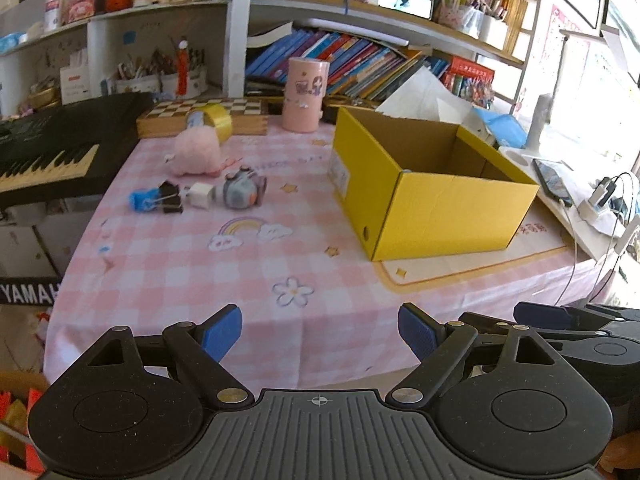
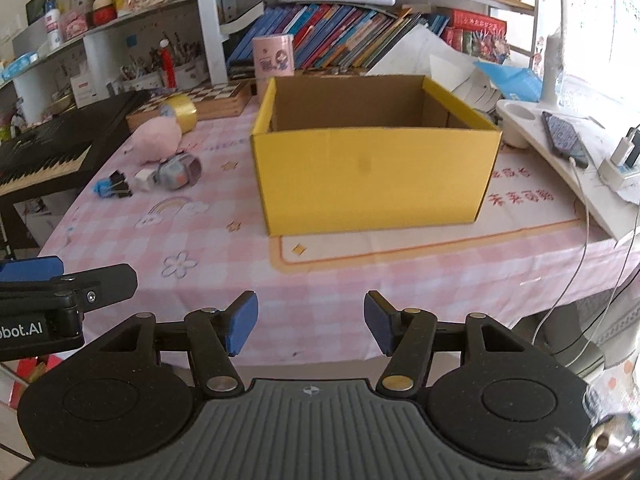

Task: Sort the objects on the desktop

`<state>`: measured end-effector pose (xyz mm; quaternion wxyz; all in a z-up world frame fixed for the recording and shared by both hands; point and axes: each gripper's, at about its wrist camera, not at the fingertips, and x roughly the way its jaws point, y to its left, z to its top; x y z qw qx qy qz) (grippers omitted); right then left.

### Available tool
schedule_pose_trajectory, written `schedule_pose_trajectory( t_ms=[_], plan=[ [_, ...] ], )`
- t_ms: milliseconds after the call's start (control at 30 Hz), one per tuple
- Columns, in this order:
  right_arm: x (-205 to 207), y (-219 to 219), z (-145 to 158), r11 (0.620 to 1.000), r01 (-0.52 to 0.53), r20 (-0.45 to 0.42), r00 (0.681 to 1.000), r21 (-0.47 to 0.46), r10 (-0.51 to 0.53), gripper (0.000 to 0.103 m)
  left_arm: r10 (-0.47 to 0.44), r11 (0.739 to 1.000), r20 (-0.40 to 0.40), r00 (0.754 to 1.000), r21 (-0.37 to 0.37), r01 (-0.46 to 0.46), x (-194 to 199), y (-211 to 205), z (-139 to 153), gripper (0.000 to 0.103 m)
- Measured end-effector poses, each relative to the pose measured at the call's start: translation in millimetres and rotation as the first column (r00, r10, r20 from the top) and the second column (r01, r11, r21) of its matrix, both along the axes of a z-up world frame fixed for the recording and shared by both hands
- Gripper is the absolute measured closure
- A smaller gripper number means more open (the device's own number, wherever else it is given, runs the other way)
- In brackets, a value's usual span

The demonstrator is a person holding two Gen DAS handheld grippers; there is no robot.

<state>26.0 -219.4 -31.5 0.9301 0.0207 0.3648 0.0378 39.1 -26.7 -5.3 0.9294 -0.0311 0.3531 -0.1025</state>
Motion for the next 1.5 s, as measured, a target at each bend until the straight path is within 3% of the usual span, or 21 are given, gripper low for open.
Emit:
schedule_pose_trajectory(
  t_ms=[600, 1500],
  plan=[
    [-7.2, 56.8, -1.1, 0.992, -0.124, -0.012, 0.992, -0.004, 0.124, 0.045, 0.117, 0.993, -0.01, 0.993, -0.005, -0.117, -19.5, 56.7, -2.1, 0.015],
    [-2.5, 138.6, 7.3, 0.939, -0.343, -0.002, 0.939, -0.034, 0.344, 0.042, 0.302, 0.953, 0.017, 0.953, -0.017, -0.302, -40.9, 123.2, 3.8, 0.015]
  ],
)
